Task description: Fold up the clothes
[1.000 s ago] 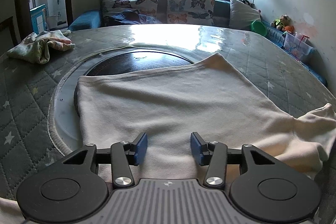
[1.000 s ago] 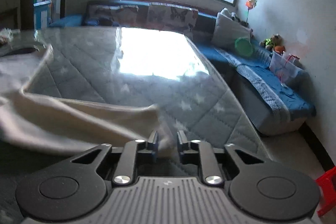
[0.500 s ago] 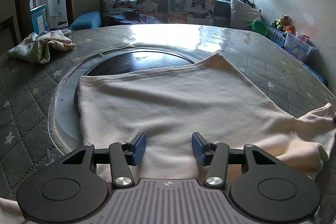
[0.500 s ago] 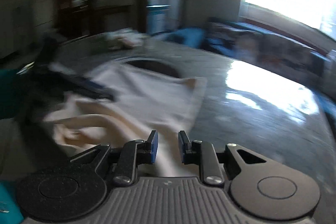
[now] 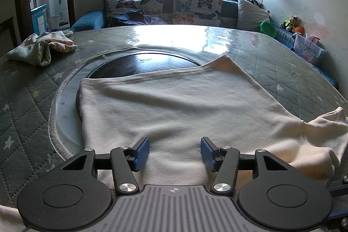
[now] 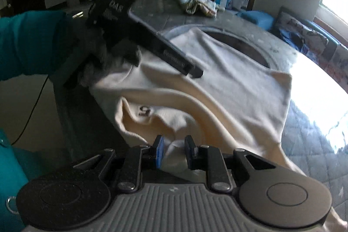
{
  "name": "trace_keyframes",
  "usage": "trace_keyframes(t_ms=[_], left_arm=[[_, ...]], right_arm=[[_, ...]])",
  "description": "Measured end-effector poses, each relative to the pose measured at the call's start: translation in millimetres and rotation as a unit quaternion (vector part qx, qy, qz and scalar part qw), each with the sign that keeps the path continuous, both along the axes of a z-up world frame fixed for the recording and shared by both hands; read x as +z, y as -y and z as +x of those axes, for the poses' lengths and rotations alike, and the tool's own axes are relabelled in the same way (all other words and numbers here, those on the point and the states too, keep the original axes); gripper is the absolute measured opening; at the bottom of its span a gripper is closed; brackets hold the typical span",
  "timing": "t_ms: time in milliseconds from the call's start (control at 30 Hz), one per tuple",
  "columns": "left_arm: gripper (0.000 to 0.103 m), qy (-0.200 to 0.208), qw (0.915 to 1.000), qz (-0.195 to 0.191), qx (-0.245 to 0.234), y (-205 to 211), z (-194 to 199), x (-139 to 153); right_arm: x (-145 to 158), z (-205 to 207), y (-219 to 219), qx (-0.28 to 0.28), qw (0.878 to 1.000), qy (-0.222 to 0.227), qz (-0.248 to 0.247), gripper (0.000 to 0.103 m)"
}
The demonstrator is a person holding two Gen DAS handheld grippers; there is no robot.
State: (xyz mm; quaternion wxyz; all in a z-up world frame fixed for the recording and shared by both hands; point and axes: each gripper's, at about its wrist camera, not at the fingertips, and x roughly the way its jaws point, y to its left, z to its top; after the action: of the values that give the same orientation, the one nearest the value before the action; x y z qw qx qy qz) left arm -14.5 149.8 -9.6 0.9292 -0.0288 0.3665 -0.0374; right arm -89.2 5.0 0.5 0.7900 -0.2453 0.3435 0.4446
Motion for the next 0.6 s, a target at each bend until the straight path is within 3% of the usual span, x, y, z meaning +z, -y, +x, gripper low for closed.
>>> trace_keyframes(t_ms=[100,167,333,433,600], left_arm=[[0.058,0.001,1.0,0.001,-0.001,0.6,-0.1,-0.2],[0.058,0.0,1.0,0.0,-0.001,0.1,0.2,-0.1],[0.06,0.002,1.0,-0.001,-0.002,-0.5,0.5,-0.6],[0.065,0.003,1.0,0.0,-0.006,0.8,0.3,-1.5],[0.064,0.004,1.0,0.007,-0.006,-0.5,-1.7,3.4]], right_arm=[[0.2,-7.1,5.8,-0.001,1.0,0.022,-0.002,0.007],[2.9,-10.7,12.9,-0.002,1.0,0.028,0.002,0.006],[15.3,-26.5,31.6,0.016,0.999,0.026,0.01,0.005],[10.6,-34.5,34.8,0.028,1.0,0.012,0.001,0.005],[7.5,-30.1,32.7,0.039,0.999,0.004,-0.009,0.008]])
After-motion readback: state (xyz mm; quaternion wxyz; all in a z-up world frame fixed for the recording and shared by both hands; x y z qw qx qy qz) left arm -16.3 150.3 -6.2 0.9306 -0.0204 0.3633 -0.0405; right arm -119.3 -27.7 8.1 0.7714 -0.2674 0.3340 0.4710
